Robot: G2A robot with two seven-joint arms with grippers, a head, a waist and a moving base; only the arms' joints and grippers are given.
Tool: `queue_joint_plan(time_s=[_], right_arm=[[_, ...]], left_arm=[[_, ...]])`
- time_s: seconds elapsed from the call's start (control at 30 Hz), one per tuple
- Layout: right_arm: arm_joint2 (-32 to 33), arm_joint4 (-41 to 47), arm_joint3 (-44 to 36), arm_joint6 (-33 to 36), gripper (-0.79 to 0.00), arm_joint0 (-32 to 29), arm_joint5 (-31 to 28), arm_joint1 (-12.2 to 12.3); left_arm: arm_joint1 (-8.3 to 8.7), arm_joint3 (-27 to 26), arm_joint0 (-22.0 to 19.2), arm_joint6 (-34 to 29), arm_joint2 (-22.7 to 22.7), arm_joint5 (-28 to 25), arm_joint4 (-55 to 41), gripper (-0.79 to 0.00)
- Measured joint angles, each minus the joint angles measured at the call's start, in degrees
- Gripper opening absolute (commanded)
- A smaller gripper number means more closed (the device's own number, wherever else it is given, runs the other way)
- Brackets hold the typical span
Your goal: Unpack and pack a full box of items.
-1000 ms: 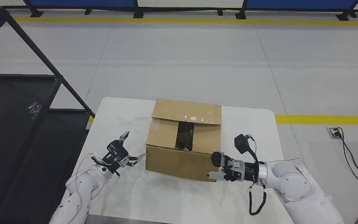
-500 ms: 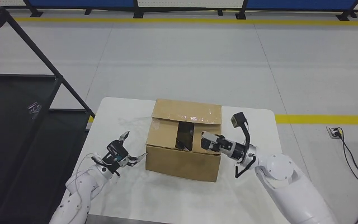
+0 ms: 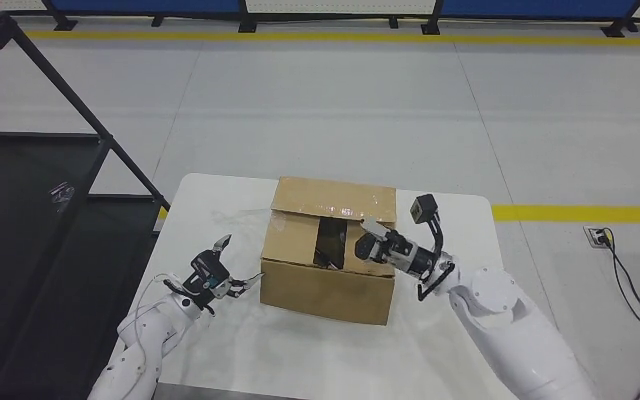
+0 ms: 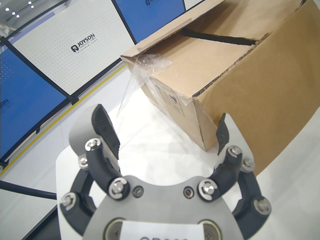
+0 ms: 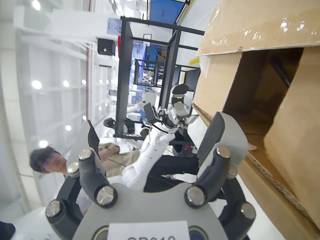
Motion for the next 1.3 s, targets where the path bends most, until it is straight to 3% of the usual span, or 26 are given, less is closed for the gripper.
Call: queue_joint_plan(time_s=[0.13, 0.3, 0.5, 0.67, 0.8, 0.97, 1.3], right_arm=[[-2.8, 2.2, 5.5, -0.8, 0.000, 4.2, 7.3, -1.3], [-5.4, 2.0, 11.3, -3.8, 0.000, 8.3, 9.4, -3.1], [-7.7, 2.6, 15.0, -16.4, 0.000, 11.1, 5.3, -5.8], [-7.4, 3.0, 16.2, -21.4, 0.000, 12.3, -0.5, -7.2], [-7.6, 1.7, 16.8, -29.4, 0.000, 13.9, -3.1, -8.6], [-9.0, 1.7, 20.6, -33.6, 0.000, 17.6, -4.6, -10.6], [-14.2, -0.1, 37.8, -38.1, 0.000, 28.7, -6.1, -16.6]], left_arm=[[0.00, 0.0, 0.0, 0.0, 0.0, 0.0, 0.0, 0.000], [0.00, 0.0, 0.0, 0.0, 0.0, 0.0, 0.0, 0.000], [0.00, 0.0, 0.0, 0.0, 0.0, 0.0, 0.0, 0.000], [0.00, 0.0, 0.0, 0.0, 0.0, 0.0, 0.0, 0.000], [0.00, 0.0, 0.0, 0.0, 0.0, 0.0, 0.0, 0.000], [0.00, 0.0, 0.0, 0.0, 0.0, 0.0, 0.0, 0.000], [0.00, 0.0, 0.0, 0.0, 0.0, 0.0, 0.0, 0.000]])
